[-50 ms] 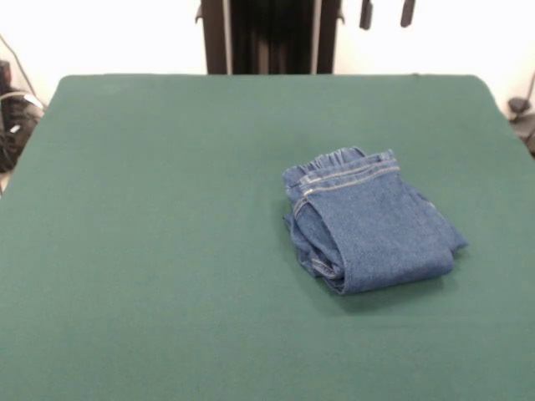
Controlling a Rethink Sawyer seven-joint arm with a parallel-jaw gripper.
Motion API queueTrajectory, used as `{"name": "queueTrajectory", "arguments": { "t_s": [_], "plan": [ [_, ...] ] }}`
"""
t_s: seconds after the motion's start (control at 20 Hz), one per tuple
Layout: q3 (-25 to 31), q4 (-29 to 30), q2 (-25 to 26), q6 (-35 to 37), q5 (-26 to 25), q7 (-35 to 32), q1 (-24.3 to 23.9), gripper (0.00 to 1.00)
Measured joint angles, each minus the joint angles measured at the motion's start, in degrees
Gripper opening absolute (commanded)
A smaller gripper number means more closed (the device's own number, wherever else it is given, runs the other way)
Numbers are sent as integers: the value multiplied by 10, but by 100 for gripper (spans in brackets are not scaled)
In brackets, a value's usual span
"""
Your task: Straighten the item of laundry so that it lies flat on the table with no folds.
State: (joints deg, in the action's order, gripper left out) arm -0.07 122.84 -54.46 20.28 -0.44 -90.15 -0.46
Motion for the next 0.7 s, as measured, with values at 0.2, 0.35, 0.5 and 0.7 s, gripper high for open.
{"name": "queueTrajectory", "arguments": {
  "t_s": [0.2, 0.35, 0.5, 0.7],
  "plan": [
    [0, -1, 13, -9, 0, 0, 0, 100],
    [-2, -5, 26, -16, 0, 0, 1, 100],
    [-2, -11, 40, -21, 0, 0, 2, 100],
    [-3, -23, 57, -23, 0, 0, 4, 100]
  ]
}}
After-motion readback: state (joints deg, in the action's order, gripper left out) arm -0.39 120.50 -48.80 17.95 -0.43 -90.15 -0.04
